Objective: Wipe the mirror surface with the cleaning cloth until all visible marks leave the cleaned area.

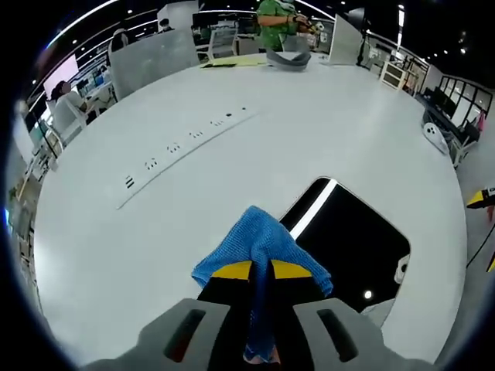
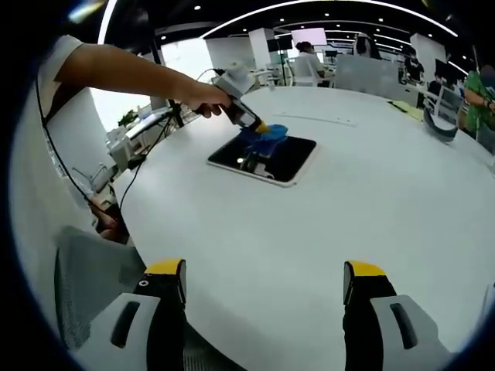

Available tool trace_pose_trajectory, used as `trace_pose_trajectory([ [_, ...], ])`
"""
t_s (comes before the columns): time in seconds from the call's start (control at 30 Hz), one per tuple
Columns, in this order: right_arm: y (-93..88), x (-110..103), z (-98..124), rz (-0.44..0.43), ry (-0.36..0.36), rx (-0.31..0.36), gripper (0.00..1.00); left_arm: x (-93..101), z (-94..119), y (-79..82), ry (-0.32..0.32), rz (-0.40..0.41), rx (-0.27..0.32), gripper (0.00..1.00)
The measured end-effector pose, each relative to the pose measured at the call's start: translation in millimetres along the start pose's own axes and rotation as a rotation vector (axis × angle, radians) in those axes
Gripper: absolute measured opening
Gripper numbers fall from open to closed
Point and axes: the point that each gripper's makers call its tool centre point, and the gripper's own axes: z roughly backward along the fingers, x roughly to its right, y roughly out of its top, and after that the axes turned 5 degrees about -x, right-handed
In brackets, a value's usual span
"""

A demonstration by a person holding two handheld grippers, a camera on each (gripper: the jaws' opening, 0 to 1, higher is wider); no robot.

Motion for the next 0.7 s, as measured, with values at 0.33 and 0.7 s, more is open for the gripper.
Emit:
trace_pose_trajectory([
  [0.33,2.1,0.3,-0.6,-0.001,0.003,0.007,0.83,0.1,0.5,0.4,-0.011,0.028,-0.005,0.06],
  [0.7,0.1,0.4,-1.2,-0.006,0.005,0.006,0.83,1.5,-0.1,1.7,-0.007,0.033,-0.014,0.05],
])
